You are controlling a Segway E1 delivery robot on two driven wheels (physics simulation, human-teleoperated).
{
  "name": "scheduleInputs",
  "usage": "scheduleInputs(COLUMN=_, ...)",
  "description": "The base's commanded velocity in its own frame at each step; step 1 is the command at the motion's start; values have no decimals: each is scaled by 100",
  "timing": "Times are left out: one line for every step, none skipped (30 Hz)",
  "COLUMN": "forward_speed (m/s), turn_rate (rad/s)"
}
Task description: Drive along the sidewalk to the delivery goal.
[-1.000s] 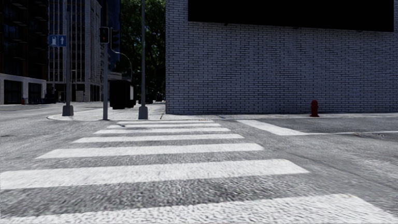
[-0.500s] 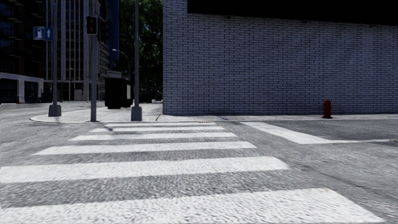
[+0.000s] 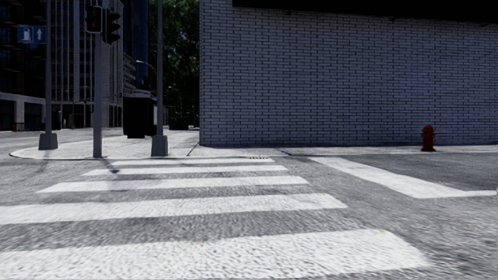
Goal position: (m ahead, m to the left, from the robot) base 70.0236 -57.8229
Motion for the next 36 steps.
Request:
scheduleInputs(forward_speed=176, turn_rate=0)
scheduleInputs(forward_speed=176, turn_rate=0)
scheduleInputs(forward_speed=176, turn_rate=0)
scheduleInputs(forward_speed=176, turn_rate=0)
scheduleInputs(forward_speed=176, turn_rate=0)
scheduleInputs(forward_speed=176, turn_rate=0)
scheduleInputs(forward_speed=176, turn_rate=0)
scheduleInputs(forward_speed=176, turn_rate=0)
scheduleInputs(forward_speed=176, turn_rate=0)
scheduleInputs(forward_speed=176, turn_rate=0)
scheduleInputs(forward_speed=176, turn_rate=3)
scheduleInputs(forward_speed=176, turn_rate=49)
scheduleInputs(forward_speed=176, turn_rate=68)
scheduleInputs(forward_speed=176, turn_rate=68)
scheduleInputs(forward_speed=176, turn_rate=80)
scheduleInputs(forward_speed=176, turn_rate=84)
scheduleInputs(forward_speed=176, turn_rate=84)
scheduleInputs(forward_speed=176, turn_rate=13)
scheduleInputs(forward_speed=176, turn_rate=1)
scheduleInputs(forward_speed=176, turn_rate=0)
scheduleInputs(forward_speed=176, turn_rate=0)
scheduleInputs(forward_speed=176, turn_rate=0)
scheduleInputs(forward_speed=176, turn_rate=0)
scheduleInputs(forward_speed=176, turn_rate=0)
scheduleInputs(forward_speed=176, turn_rate=0)
scheduleInputs(forward_speed=176, turn_rate=0)
scheduleInputs(forward_speed=176, turn_rate=0)
scheduleInputs(forward_speed=176, turn_rate=0)
scheduleInputs(forward_speed=176, turn_rate=0)
scheduleInputs(forward_speed=176, turn_rate=0)
scheduleInputs(forward_speed=176, turn_rate=0)
scheduleInputs(forward_speed=176, turn_rate=0)
scheduleInputs(forward_speed=176, turn_rate=0)
scheduleInputs(forward_speed=176, turn_rate=0)
scheduleInputs(forward_speed=176, turn_rate=0)
scheduleInputs(forward_speed=176, turn_rate=0)
